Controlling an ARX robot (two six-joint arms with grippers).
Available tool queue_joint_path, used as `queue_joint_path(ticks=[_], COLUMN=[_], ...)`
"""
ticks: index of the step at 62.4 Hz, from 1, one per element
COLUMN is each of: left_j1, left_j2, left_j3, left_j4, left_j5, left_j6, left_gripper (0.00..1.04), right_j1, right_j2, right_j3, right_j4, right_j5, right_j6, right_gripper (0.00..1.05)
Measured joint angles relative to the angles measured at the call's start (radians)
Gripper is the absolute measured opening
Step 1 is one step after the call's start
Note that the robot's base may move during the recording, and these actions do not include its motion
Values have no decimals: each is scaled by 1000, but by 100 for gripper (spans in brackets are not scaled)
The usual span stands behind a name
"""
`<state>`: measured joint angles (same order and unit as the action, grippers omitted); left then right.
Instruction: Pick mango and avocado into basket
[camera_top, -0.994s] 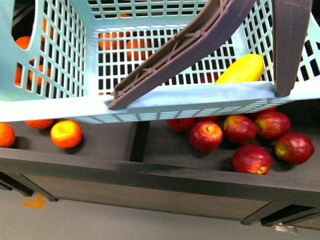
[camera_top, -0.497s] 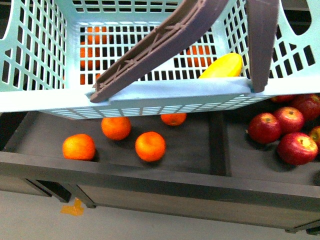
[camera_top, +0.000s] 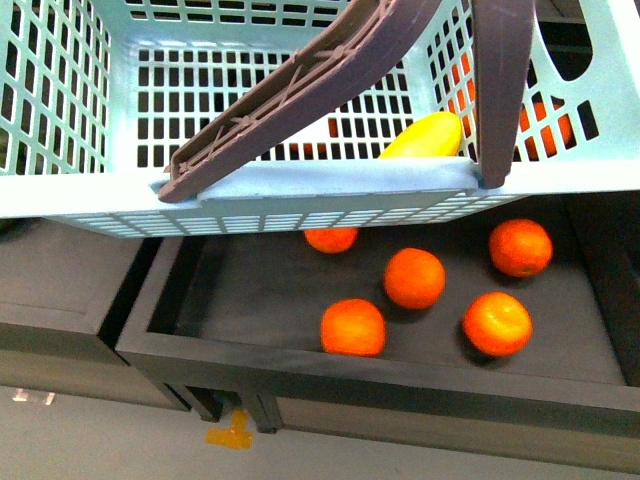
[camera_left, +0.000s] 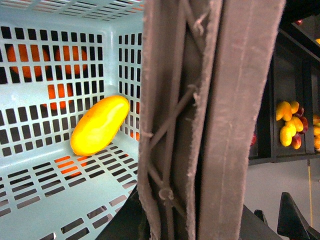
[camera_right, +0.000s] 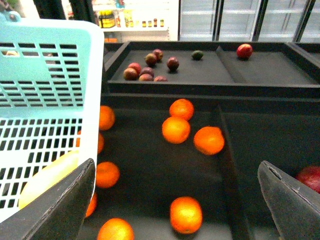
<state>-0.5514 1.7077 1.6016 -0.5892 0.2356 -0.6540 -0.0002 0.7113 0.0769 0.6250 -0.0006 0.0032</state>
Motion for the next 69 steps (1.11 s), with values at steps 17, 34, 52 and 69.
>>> queue_joint_path(ticks=[17,34,52,69], left_j1=[-1,0,0,0], left_j2=[0,0,0,0], left_j3=[0,0,0,0], left_j4=[0,0,0,0], left_j5=[6,2,5,3], left_j6=[-2,-2,-1,-1], left_gripper=[16,16,16,16], right_j1=[0,0,0,0], right_j2=[-2,0,-3,-1], right_j3=[0,0,0,-1], right_j4=[0,0,0,0], right_j5=[2,0,0,0], right_j6=[0,0,0,0], right_gripper=[96,96,96,96])
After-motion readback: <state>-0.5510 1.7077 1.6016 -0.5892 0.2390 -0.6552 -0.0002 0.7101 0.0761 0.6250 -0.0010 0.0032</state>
